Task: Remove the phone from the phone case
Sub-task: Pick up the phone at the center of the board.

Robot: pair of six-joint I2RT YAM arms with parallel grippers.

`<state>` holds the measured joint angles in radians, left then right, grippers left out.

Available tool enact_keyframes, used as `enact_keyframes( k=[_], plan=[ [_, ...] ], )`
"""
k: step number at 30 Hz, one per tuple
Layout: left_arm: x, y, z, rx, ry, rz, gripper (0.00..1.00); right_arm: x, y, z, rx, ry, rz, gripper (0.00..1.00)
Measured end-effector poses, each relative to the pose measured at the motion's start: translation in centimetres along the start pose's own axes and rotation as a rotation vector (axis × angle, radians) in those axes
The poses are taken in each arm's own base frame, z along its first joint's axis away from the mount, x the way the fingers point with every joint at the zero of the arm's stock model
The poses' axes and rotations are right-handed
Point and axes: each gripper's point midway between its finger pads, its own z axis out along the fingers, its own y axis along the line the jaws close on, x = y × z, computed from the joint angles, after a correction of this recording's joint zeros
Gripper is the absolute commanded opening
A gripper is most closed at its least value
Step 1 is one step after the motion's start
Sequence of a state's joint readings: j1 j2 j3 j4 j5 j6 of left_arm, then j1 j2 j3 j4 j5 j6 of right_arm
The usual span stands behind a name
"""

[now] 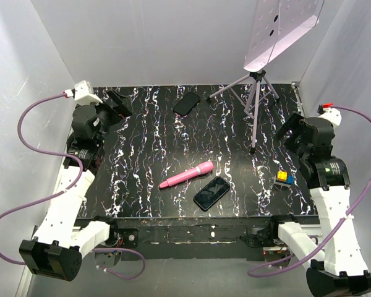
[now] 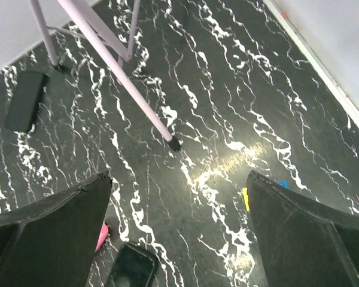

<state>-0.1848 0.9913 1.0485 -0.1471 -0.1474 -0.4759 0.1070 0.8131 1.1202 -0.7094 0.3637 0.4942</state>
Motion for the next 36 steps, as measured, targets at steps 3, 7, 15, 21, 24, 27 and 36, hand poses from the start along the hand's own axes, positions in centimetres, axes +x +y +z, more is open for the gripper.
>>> enact_keyframes(
  k=[3, 7, 15, 21, 24, 27, 36],
  plan=[
    [1.5, -0.6, 0.4, 0.036, 0.065, -0.005, 1.00, 1.1, -0.6, 0.3, 0.036, 0.056, -0.018, 1.00],
    [3.9, -2.0, 1.6, 0.111, 0.189, -0.005, 1.00, 1.8, -0.6, 0.3, 0.057, 0.130, -0.034, 1.00],
    [13.7, -6.8, 2.0, 0.256, 0.528, 0.044, 0.99, 5.1, 1.8, 0.0, -0.047, 0.371, -0.064, 1.00],
    [24.4, -13.6, -4.5, 0.434, 0.820, 0.184, 1.00, 7.0, 3.3, -2.0, -0.210, 0.456, -0.113, 1.00],
    [29.9, -15.5, -8.8, 0.486, 0.954, 0.300, 1.00, 7.2, 3.2, -3.2, -0.248, 0.441, -0.123, 1.00],
    [35.2, -16.1, -12.9, 0.496, 1.082, 0.442, 1.00, 6.9, 3.3, -3.8, -0.268, 0.420, -0.127, 1.00],
    [41.9, -15.5, -16.0, 0.424, 1.256, 0.626, 1.00, 8.1, 2.9, -3.9, -0.269, 0.444, -0.122, 1.00]
  ],
)
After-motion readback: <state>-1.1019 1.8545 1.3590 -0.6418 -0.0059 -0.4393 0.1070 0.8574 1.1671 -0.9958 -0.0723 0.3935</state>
